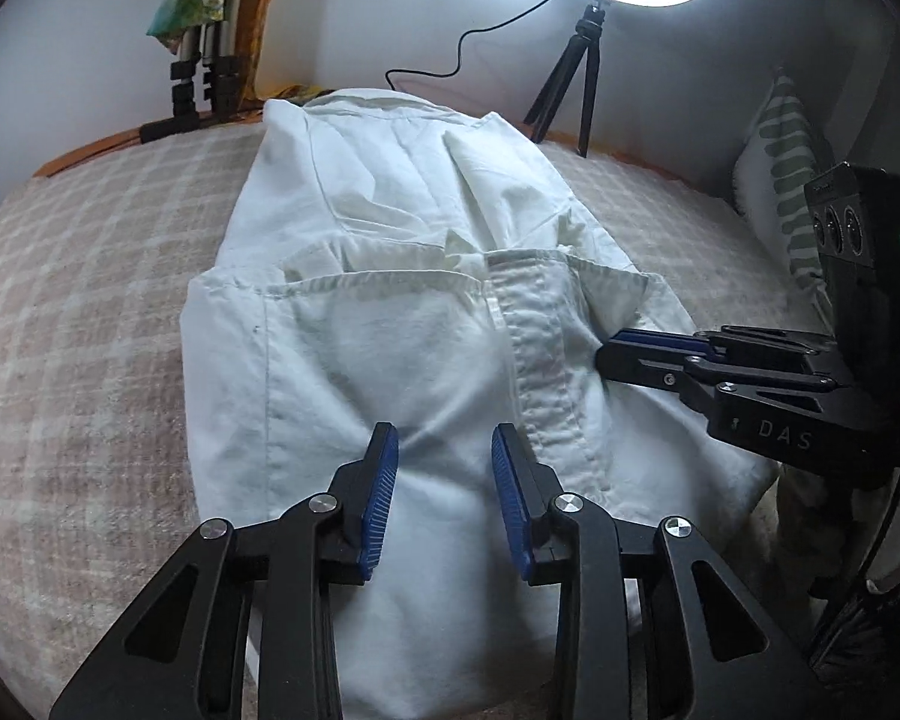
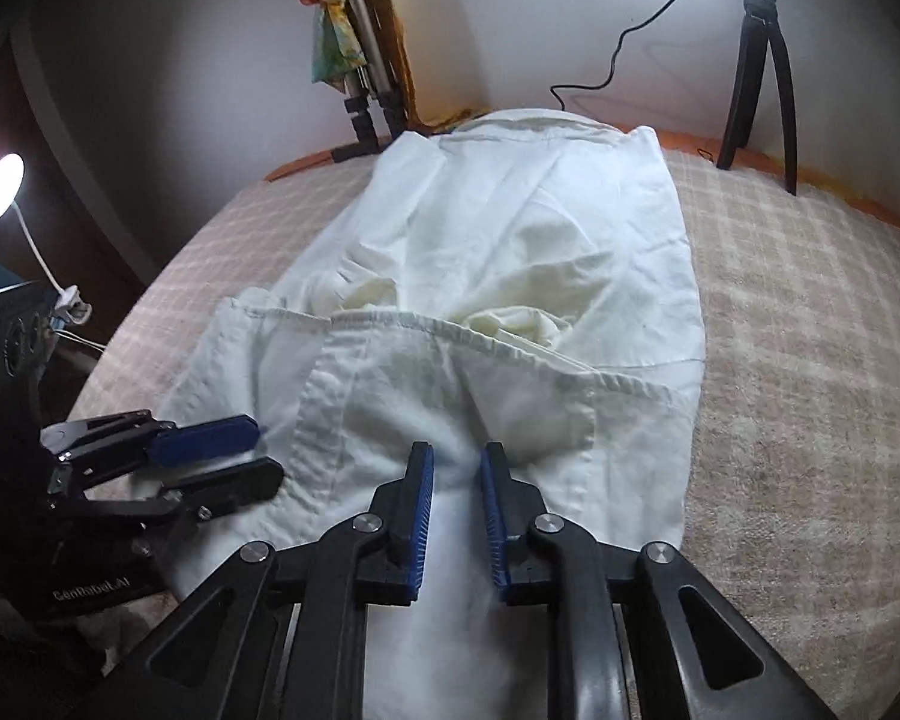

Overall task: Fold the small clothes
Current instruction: 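Fold the hem up toward the collar with both tools and release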

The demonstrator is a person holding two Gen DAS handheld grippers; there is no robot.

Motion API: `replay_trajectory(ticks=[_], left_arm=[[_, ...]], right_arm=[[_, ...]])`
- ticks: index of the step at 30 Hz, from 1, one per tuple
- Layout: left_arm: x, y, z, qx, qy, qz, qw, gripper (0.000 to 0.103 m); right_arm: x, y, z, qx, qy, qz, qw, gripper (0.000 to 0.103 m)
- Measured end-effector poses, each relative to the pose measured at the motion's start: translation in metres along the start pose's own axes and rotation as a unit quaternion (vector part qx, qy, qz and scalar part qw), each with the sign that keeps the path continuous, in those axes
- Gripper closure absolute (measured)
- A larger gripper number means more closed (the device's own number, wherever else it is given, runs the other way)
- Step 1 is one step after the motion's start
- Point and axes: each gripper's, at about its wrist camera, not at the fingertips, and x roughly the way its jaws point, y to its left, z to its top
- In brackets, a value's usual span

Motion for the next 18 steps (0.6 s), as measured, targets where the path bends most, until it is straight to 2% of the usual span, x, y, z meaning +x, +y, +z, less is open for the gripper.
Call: replay_trajectory(ticks=[3, 6, 8, 12, 13, 14, 16, 18], left_arm=[[-0.007, 0.009, 0.002, -0.011, -0.01, 0.012, 0.9998, 0.071], [-0.018, 0.02, 0.007, -0.037, -0.027, 0.005, 0.9989, 0.071], [-0.024, 0.024, 0.012, -0.04, -0.041, -0.001, 0.9984, 0.072], [-0.027, 0.025, 0.033, -0.02, -0.055, -0.008, 0.9982, 0.068], [-0.023, 0.026, 0.039, -0.009, -0.047, -0.013, 0.9987, 0.063], [-0.017, 0.025, 0.044, 0.001, -0.032, -0.017, 0.9993, 0.053], [-0.001, 0.023, 0.053, 0.017, -0.007, 0.002, 0.9998, 0.053], [0.012, 0.02, 0.056, 0.04, 0.004, 0.014, 0.9991, 0.053]], right_arm=[[-0.005, -0.004, -0.003, 0.001, 0.0, -0.019, 1.0, 0.091], [-0.015, -0.014, -0.003, 0.025, -0.009, -0.021, 0.999, 0.089], [-0.026, -0.014, -0.001, 0.033, -0.027, -0.005, 0.999, 0.084], [-0.035, 0.0, 0.002, 0.026, -0.042, 0.036, 0.998, 0.083], [-0.034, 0.004, 0.003, 0.024, -0.039, 0.043, 0.998, 0.083], [-0.031, 0.007, 0.003, 0.023, -0.036, 0.05, 0.998, 0.083], [-0.025, 0.009, 0.003, 0.027, -0.028, 0.069, 0.997, 0.083], [-0.019, 0.012, 0.002, 0.022, -0.02, 0.066, 0.997, 0.083]])
